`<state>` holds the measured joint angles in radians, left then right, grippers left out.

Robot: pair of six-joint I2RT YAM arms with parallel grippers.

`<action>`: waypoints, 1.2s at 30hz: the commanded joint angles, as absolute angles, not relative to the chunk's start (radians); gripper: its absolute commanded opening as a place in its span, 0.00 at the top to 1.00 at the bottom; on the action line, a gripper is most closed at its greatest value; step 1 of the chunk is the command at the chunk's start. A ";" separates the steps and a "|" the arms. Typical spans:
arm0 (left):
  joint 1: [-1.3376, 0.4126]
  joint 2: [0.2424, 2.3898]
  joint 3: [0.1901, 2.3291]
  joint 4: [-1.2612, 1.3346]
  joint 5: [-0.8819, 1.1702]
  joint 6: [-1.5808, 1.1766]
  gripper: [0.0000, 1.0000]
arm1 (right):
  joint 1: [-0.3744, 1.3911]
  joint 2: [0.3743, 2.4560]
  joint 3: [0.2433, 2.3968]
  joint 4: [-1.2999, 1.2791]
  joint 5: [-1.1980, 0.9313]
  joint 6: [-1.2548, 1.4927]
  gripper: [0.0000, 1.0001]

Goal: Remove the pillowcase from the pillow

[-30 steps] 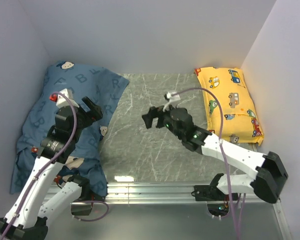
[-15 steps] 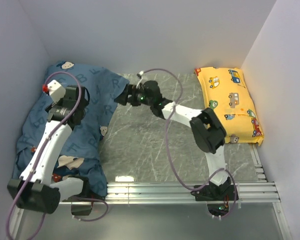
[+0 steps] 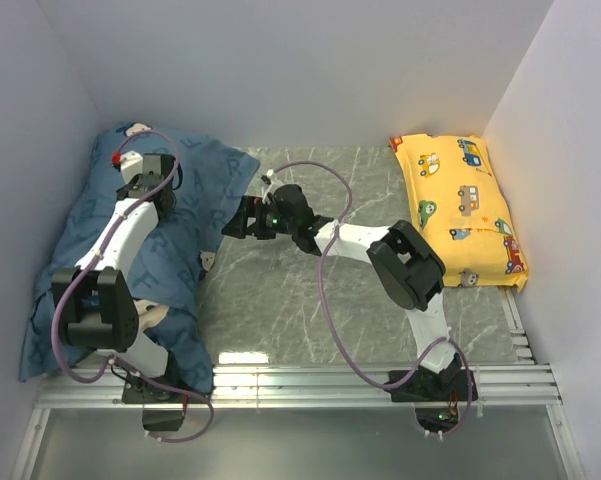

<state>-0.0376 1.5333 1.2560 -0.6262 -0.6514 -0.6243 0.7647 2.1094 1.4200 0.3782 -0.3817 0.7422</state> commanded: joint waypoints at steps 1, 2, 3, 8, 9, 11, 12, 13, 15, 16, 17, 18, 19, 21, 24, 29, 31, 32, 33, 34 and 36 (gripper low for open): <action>-0.044 1.582 1.258 -0.526 -0.496 -0.552 0.58 | 0.752 2.023 1.391 0.362 -0.334 0.673 0.01; -0.051 1.559 1.241 -0.509 -0.467 -0.540 0.88 | 0.749 2.014 1.382 0.356 -0.328 0.667 0.03; -0.060 1.546 1.223 -0.491 -0.437 -0.532 1.00 | 0.744 2.007 1.375 0.353 -0.324 0.660 0.04; -0.218 1.439 1.204 -0.443 -0.336 -0.372 1.00 | 0.727 1.918 1.338 0.279 -0.226 0.612 0.07; -0.248 1.415 1.184 -0.430 -0.322 -0.344 1.00 | 0.729 1.896 1.329 0.269 -0.166 0.585 0.08; -0.314 1.329 1.161 -0.384 -0.234 -0.278 1.00 | 0.726 1.826 1.287 0.252 -0.089 0.568 0.08; -0.322 1.301 1.141 -0.371 -0.191 -0.264 1.00 | 0.724 1.803 1.272 0.249 -0.027 0.552 0.08; -0.330 1.277 1.135 -0.364 -0.104 -0.243 1.00 | 0.723 1.780 1.260 0.245 -0.003 0.548 0.08; -0.334 1.209 1.115 -0.342 -0.028 -0.223 1.00 | 0.716 1.711 1.217 0.250 0.055 0.537 0.08; -0.336 1.194 1.109 -0.339 0.026 -0.203 1.00 | 0.715 1.665 1.203 0.253 0.070 0.531 0.08; -0.336 1.178 1.108 -0.337 0.064 -0.192 1.00 | 0.715 1.643 1.175 0.258 0.087 0.525 0.08; -0.337 1.155 1.100 -0.333 0.093 -0.186 1.00 | 0.716 1.623 1.161 0.259 0.098 0.509 0.08; -0.339 1.149 1.097 -0.334 0.116 -0.180 1.00 | 0.718 1.600 1.146 0.265 0.116 0.503 0.09; -0.339 1.137 1.091 -0.327 0.172 -0.181 1.00 | 0.727 1.531 1.091 0.281 0.126 0.483 0.09; -0.341 1.144 1.074 -0.311 0.227 -0.195 1.00 | 0.765 1.456 1.026 0.284 0.169 0.431 0.10; -0.344 1.199 1.037 -0.236 0.318 -0.204 1.00 | 0.888 1.358 0.942 0.262 0.288 0.316 0.11; -0.342 1.244 1.061 -0.227 0.288 -0.233 0.99 | 0.913 1.326 0.914 0.259 0.288 0.288 0.12; -0.341 1.297 1.106 -0.233 0.284 -0.245 0.98 | 0.934 1.315 0.908 0.253 0.288 0.281 0.13; -0.344 1.325 1.129 -0.242 0.285 -0.279 0.97 | 0.952 1.301 0.899 0.249 0.293 0.273 0.14; -0.345 1.348 1.152 -0.258 0.279 -0.302 0.89 | 0.968 1.277 0.885 0.249 0.295 0.265 0.14; -0.348 1.376 1.192 -0.264 0.243 -0.380 0.72 | 1.040 1.258 0.884 0.235 0.343 0.218 0.14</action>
<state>-0.3405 1.3514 1.1091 -0.3595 0.2462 -0.2783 0.9779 1.3193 0.8886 0.2249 0.2565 0.3058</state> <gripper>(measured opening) 0.224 0.863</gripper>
